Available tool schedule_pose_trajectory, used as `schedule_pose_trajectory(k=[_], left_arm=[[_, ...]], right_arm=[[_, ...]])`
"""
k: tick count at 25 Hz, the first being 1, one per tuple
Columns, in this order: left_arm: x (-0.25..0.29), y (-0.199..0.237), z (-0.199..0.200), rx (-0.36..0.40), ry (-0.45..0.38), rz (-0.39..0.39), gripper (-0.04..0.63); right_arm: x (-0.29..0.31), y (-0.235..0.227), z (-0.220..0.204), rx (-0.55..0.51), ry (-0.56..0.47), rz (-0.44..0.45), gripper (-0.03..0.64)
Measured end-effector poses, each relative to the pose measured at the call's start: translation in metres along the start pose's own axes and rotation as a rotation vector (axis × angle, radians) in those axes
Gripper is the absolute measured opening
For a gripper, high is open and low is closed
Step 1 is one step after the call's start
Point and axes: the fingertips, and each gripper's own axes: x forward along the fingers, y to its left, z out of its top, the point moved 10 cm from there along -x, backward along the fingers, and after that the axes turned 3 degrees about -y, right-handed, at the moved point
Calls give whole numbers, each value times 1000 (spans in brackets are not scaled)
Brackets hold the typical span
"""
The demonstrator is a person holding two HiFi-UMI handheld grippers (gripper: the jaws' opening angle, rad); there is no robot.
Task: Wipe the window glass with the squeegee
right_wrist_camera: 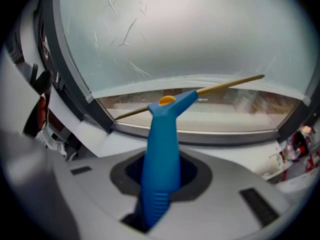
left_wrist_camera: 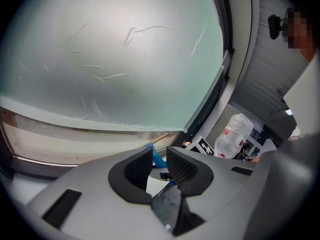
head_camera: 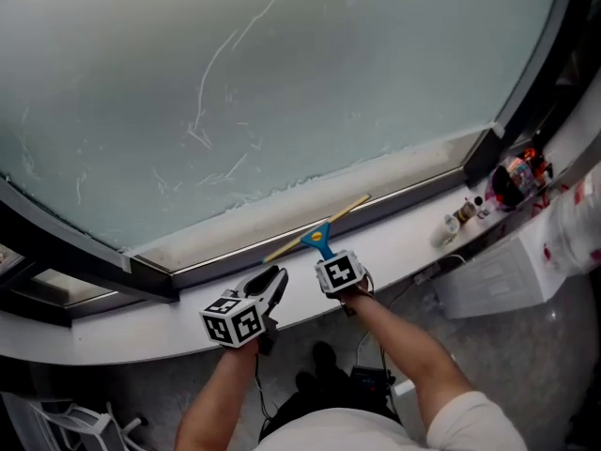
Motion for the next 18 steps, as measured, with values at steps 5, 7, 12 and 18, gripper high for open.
schedule_pose_trajectory(k=[5,7,12,18], left_arm=[[-32,-26,-2,45,-12,-47,107],[-43,-34,-3,57,-19,-65,107],[-65,-58,0,81,-45,-108,107],[-80,-94,15,125,-89,-139,107]], right_arm=[[-46,13,-18,29,-68,-14,94],[-67,17,-21,14,-99,-46,94],[-116,26,-31,-1,-151,-47,94],[-182,17,-28,-18,-204,-54,94]])
